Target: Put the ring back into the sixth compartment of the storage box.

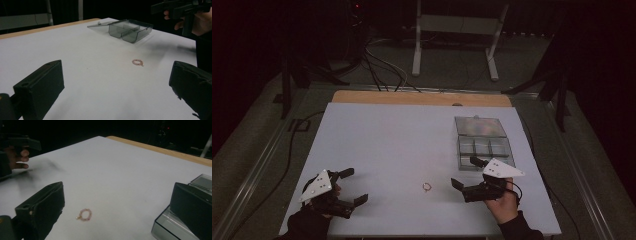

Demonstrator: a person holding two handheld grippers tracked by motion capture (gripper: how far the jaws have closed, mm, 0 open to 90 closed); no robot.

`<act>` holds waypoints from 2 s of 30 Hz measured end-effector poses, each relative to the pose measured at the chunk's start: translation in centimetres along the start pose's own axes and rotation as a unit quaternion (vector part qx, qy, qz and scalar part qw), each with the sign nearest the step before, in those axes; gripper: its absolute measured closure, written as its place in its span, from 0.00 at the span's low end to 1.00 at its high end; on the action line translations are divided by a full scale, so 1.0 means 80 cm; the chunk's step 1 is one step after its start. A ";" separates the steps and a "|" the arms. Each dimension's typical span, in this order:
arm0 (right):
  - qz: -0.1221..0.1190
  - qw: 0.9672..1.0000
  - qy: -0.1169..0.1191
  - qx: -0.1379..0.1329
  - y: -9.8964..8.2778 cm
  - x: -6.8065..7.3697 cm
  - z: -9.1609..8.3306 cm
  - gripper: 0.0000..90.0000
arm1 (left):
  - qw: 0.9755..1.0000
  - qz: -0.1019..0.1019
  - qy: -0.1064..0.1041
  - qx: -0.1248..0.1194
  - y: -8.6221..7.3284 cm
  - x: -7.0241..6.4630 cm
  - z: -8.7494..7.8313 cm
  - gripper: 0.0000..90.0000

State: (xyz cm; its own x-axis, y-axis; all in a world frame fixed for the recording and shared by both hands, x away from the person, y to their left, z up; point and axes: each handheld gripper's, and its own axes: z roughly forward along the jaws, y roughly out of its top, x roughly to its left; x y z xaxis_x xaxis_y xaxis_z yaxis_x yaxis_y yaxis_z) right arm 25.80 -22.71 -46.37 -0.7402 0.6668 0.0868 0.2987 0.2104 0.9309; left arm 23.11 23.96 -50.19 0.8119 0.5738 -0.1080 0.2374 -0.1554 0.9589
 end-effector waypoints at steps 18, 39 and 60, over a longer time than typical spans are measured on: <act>-0.005 0.999 0.037 0.011 0.006 0.013 0.030 0.00 | 1.000 0.000 -0.004 0.000 0.000 -0.002 0.000 0.01; -0.008 0.997 0.068 0.039 0.002 0.028 0.070 0.00 | 1.000 -0.003 -0.006 0.000 0.000 -0.002 0.001 0.01; 0.001 0.993 0.072 0.094 -0.012 0.031 0.096 0.00 | 1.000 -0.004 -0.010 -0.002 0.000 -0.002 0.000 0.01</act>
State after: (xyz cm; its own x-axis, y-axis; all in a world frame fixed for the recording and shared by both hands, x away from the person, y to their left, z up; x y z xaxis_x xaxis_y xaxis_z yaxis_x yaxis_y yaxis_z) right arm 28.33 -15.74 -49.78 -0.8146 0.5602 0.1507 0.3967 0.3485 0.8492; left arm 23.01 23.85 -50.19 0.8208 0.5584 -0.1203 0.2411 -0.1479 0.9592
